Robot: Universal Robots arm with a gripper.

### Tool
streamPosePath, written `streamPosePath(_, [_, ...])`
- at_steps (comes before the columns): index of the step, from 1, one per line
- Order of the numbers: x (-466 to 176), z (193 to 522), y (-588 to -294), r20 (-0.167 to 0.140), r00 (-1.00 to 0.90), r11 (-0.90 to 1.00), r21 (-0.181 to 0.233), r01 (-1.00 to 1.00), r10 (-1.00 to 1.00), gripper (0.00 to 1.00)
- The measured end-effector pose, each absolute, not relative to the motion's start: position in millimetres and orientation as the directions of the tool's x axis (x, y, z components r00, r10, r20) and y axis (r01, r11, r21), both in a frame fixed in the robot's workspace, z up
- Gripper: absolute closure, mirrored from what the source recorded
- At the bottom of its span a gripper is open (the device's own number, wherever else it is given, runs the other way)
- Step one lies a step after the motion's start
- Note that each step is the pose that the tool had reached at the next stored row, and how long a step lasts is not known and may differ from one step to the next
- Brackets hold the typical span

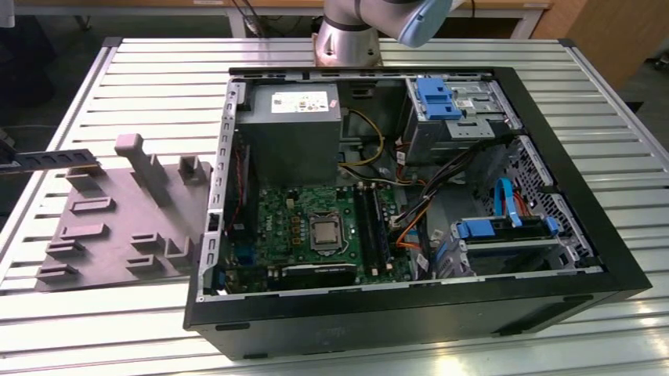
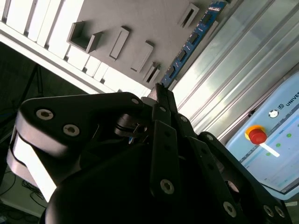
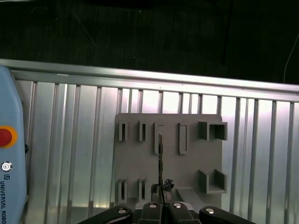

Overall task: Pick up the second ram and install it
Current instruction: 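Pick up the second ram and move it above second insertion slot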

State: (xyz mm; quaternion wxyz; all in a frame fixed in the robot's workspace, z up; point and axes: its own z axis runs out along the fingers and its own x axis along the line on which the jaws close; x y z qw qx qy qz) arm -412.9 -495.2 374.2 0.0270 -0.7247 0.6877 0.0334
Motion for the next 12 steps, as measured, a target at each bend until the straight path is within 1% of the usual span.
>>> streamPosePath(12, [-412.9, 381.5, -495.2, -0.086, 0.052, -0.053, 0.006, -0.999, -0.995, 0.89])
